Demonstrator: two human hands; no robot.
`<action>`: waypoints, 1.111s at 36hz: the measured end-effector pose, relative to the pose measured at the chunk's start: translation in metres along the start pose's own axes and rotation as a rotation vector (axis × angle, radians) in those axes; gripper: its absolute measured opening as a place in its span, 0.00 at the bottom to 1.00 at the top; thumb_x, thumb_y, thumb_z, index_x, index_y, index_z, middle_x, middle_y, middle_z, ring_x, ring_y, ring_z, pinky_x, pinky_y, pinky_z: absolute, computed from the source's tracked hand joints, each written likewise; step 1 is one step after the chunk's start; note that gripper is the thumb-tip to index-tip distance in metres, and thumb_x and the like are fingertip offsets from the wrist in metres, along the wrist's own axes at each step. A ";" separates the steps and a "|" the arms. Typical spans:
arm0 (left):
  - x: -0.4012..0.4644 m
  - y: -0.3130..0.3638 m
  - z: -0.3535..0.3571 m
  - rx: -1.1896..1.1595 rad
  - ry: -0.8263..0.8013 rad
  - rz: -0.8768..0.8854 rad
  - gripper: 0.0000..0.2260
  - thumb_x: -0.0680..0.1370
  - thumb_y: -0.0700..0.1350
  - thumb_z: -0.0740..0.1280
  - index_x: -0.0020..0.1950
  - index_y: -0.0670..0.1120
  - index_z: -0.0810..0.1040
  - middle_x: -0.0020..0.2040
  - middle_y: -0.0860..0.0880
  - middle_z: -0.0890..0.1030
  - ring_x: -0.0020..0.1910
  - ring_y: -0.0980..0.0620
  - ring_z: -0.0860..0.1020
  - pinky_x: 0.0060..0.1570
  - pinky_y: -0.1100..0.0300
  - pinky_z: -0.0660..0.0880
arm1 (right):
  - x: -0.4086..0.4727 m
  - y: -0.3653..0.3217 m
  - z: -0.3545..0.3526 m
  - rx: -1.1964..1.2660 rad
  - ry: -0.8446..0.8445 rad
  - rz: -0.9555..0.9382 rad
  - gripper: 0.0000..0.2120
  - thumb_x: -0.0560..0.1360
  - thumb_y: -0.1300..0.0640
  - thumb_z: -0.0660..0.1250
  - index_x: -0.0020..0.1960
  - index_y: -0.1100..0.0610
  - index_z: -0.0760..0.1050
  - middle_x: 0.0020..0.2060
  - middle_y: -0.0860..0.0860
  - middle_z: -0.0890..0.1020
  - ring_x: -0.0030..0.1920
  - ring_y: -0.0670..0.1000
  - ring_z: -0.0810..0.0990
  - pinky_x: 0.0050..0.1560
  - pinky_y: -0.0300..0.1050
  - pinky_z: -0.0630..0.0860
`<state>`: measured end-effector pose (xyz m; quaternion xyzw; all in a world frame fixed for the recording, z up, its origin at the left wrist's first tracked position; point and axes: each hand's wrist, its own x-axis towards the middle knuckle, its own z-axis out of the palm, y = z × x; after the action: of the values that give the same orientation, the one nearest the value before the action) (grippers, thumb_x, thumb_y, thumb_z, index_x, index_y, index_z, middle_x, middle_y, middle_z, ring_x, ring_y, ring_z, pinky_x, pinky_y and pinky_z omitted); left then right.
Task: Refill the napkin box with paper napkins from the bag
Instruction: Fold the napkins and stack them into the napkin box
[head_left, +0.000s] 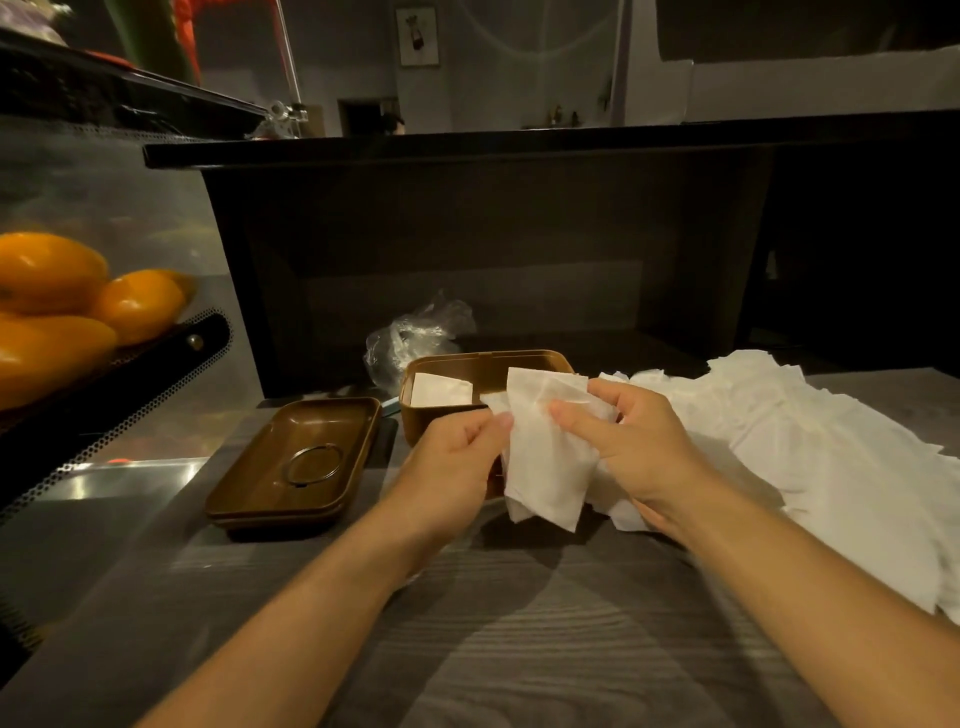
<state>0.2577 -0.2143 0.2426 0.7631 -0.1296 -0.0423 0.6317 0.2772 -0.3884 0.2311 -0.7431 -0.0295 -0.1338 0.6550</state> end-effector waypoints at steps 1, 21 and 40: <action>0.001 0.000 0.000 -0.013 0.040 -0.005 0.12 0.84 0.53 0.58 0.54 0.56 0.81 0.53 0.57 0.85 0.57 0.56 0.82 0.62 0.48 0.78 | 0.000 0.000 -0.001 -0.018 0.011 -0.017 0.08 0.76 0.50 0.72 0.55 0.44 0.78 0.52 0.39 0.80 0.53 0.45 0.78 0.43 0.37 0.78; 0.003 -0.009 -0.007 0.042 -0.005 0.124 0.08 0.81 0.57 0.60 0.55 0.60 0.77 0.52 0.61 0.84 0.54 0.61 0.82 0.51 0.61 0.81 | 0.001 -0.002 -0.009 -0.196 -0.141 -0.064 0.05 0.75 0.49 0.73 0.50 0.46 0.79 0.49 0.42 0.82 0.50 0.46 0.83 0.45 0.38 0.82; 0.000 -0.005 -0.002 0.183 0.011 0.077 0.13 0.85 0.48 0.57 0.55 0.57 0.81 0.49 0.56 0.84 0.48 0.60 0.82 0.50 0.59 0.81 | -0.006 -0.013 -0.009 -0.173 -0.233 -0.226 0.05 0.71 0.54 0.77 0.43 0.48 0.81 0.50 0.41 0.79 0.52 0.39 0.79 0.45 0.30 0.79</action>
<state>0.2589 -0.2118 0.2381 0.8123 -0.1587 -0.0016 0.5613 0.2673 -0.3951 0.2431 -0.7992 -0.1767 -0.1216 0.5615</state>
